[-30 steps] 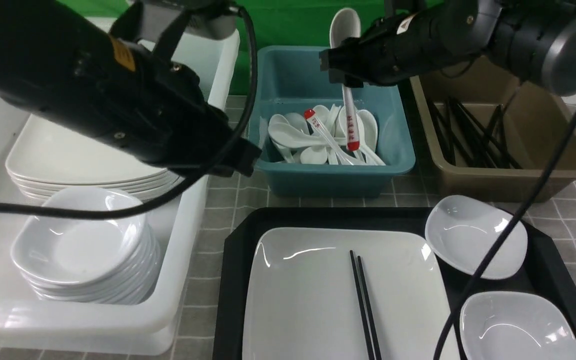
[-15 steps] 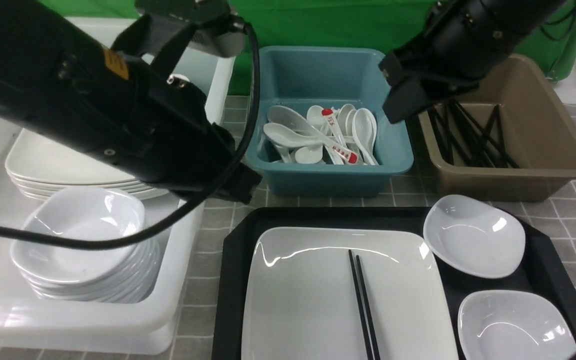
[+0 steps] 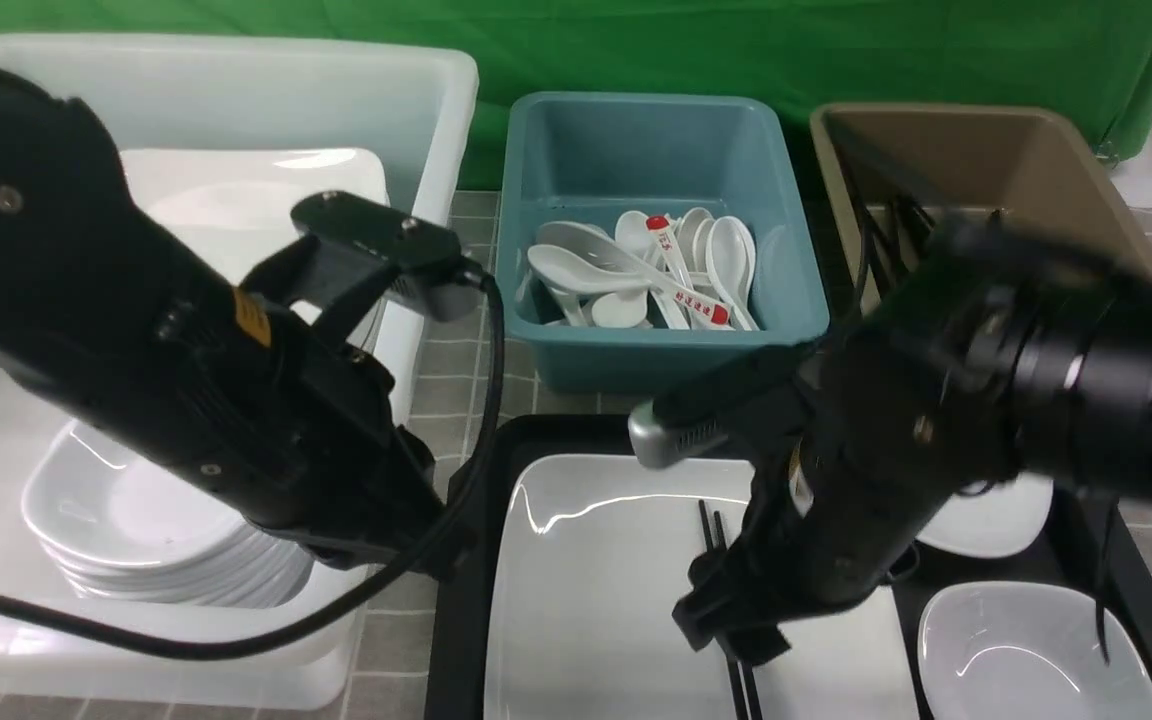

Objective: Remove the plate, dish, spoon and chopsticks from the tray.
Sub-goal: Use the right arm to grab a pair of chopsticks from the plate

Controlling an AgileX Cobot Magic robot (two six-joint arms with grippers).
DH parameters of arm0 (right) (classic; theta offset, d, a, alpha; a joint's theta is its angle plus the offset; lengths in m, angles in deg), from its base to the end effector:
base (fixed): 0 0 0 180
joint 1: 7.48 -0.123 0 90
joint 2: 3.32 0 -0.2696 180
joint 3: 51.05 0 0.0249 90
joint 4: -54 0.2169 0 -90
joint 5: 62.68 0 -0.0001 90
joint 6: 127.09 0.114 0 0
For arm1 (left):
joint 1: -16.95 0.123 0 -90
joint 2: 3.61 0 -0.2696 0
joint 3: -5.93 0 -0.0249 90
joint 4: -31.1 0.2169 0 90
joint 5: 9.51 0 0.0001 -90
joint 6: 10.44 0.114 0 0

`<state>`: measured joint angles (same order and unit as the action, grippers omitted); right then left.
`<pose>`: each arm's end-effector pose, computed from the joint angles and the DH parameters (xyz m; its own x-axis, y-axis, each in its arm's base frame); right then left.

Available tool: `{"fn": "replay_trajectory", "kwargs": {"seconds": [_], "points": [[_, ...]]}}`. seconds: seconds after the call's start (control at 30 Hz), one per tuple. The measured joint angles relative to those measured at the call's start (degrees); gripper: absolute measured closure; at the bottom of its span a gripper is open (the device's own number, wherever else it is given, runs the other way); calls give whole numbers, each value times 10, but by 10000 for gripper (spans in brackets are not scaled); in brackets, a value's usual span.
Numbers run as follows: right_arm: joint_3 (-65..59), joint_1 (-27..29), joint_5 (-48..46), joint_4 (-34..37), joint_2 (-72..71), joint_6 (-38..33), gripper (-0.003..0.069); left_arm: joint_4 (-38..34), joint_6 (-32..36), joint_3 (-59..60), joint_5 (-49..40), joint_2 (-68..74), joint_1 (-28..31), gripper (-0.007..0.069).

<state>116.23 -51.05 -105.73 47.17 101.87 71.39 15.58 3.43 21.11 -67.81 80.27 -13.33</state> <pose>0.2319 0.2079 0.1963 -0.8208 -0.4602 -0.3384 -0.4898 0.8719 0.0023 0.1887 -0.1403 0.2797 -0.7323 0.5370 -0.4187 0.6438 0.7464 -0.1688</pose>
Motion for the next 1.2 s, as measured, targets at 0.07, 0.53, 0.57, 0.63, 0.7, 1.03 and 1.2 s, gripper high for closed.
{"fn": "replay_trajectory", "kwargs": {"seconds": [0.07,0.53,0.57,0.63,0.7,1.03,1.2], "points": [[-13,-1,19,-20,21,36,76,-1,6,1,5,0,0,624],[-14,-1,72,33,74,31,145,-4,10,3,17,0,0,624],[-14,-1,72,33,74,31,145,-4,10,3,17,0,0,624],[-13,-1,72,33,74,30,277,-5,10,3,17,0,0,624],[-13,-1,72,33,74,29,431,-5,10,3,17,0,0,624],[-14,-1,72,48,52,14,529,-7,9,3,20,0,0,624],[-13,3,83,49,-1,-1,529,-10,11,3,43,0,0,624]]}}
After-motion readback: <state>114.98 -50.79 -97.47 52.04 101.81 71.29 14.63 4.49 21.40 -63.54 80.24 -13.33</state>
